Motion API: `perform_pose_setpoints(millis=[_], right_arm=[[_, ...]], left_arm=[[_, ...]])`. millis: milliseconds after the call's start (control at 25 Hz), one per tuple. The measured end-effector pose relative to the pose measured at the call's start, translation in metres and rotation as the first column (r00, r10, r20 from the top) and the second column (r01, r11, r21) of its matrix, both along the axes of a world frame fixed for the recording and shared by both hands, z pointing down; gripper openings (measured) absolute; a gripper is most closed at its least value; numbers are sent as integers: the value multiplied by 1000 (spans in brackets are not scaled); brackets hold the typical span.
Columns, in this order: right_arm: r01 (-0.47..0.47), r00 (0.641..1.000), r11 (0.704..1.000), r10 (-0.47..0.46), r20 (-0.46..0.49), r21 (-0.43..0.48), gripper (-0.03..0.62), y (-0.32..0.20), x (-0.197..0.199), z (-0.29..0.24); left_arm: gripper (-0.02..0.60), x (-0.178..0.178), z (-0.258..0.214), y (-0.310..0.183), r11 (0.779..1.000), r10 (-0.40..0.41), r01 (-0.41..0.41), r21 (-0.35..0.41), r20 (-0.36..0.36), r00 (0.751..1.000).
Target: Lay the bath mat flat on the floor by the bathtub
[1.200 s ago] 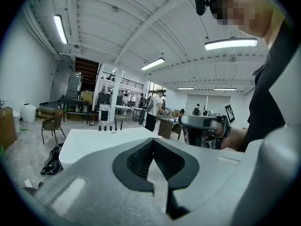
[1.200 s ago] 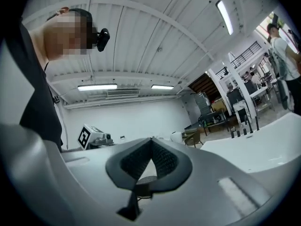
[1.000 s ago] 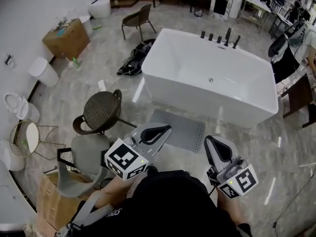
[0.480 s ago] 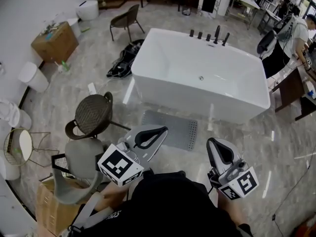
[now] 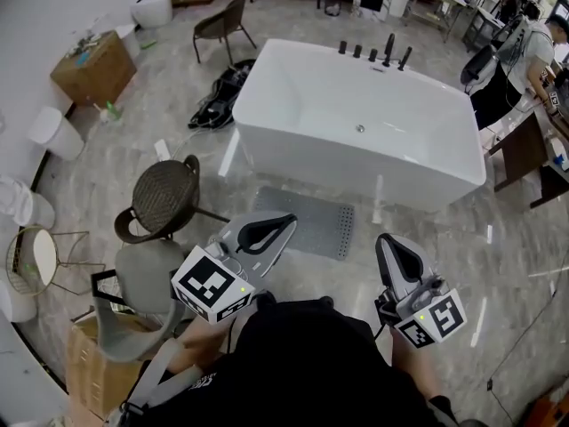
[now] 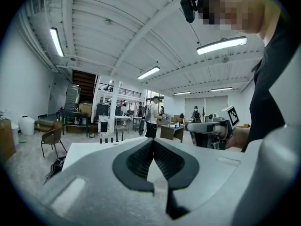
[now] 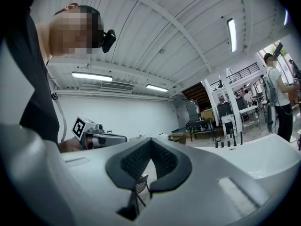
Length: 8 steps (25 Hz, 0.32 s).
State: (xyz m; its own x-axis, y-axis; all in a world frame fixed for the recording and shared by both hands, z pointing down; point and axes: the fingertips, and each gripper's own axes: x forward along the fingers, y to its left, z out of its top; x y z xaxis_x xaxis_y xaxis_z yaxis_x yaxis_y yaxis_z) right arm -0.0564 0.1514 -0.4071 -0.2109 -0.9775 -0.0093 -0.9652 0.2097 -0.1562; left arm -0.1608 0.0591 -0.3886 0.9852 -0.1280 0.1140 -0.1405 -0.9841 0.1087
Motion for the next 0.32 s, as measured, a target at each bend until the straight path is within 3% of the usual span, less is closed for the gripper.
perform_pose_setpoints(millis=[320], right_arm=[[1,1000,1000,-1,7,-11,0,-1,0,6]], left_arm=[[5,3,5,5,1000,15,-15,-13,7,1000]])
